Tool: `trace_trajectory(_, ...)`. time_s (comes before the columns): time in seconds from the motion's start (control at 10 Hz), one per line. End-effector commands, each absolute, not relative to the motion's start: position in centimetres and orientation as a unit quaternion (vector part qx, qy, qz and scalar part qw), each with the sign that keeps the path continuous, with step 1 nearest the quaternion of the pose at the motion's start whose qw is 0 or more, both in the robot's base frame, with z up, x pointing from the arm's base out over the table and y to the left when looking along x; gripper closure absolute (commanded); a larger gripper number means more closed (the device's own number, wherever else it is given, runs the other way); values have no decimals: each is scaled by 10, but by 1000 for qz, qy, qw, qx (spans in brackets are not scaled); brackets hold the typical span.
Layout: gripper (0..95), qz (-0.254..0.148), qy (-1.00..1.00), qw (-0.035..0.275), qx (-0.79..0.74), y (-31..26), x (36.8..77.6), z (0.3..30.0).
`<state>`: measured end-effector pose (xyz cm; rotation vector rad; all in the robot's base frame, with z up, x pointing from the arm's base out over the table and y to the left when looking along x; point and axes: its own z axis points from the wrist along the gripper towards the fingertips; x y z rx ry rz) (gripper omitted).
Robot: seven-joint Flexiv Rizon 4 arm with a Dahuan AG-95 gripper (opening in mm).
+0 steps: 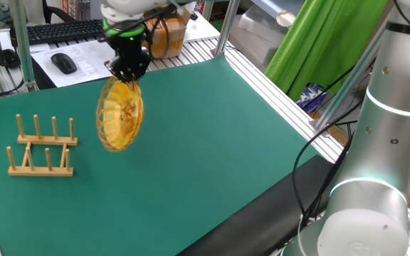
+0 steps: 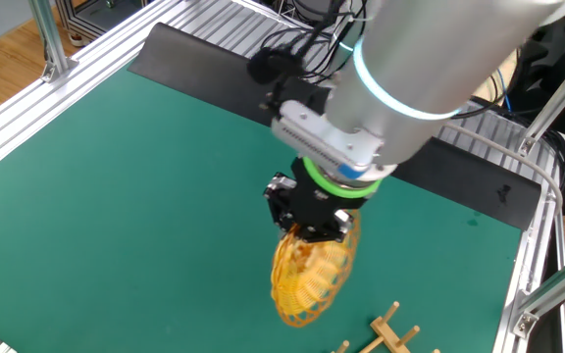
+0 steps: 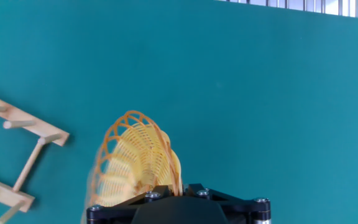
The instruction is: Take the dish off the dish rack
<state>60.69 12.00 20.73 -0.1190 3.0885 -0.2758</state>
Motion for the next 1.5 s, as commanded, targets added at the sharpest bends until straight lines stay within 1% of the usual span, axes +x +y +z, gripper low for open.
trace_trajectory(0.1, 570, -88, 995, 23, -37, 116, 609, 203)
trace_trajectory(0.2, 380, -89, 995, 25, -35, 115, 610, 201)
trace_trajectory(0.3, 0, -89, 995, 25, -35, 114, 610, 200)
trace_trajectory(0.7, 0, -89, 995, 27, -34, 113, 610, 199)
trace_trajectory(0.8, 190, -89, 995, 27, -33, 113, 610, 199)
trace_trajectory(0.9, 760, -87, 995, 26, -37, 114, 610, 199)
trace_trajectory(1.0, 950, -87, 995, 25, -38, 114, 610, 199)
trace_trajectory(1.2, 950, -86, 995, 20, -39, 115, 608, 198)
trace_trajectory(1.5, 950, -89, 995, 25, -28, 116, 607, 197)
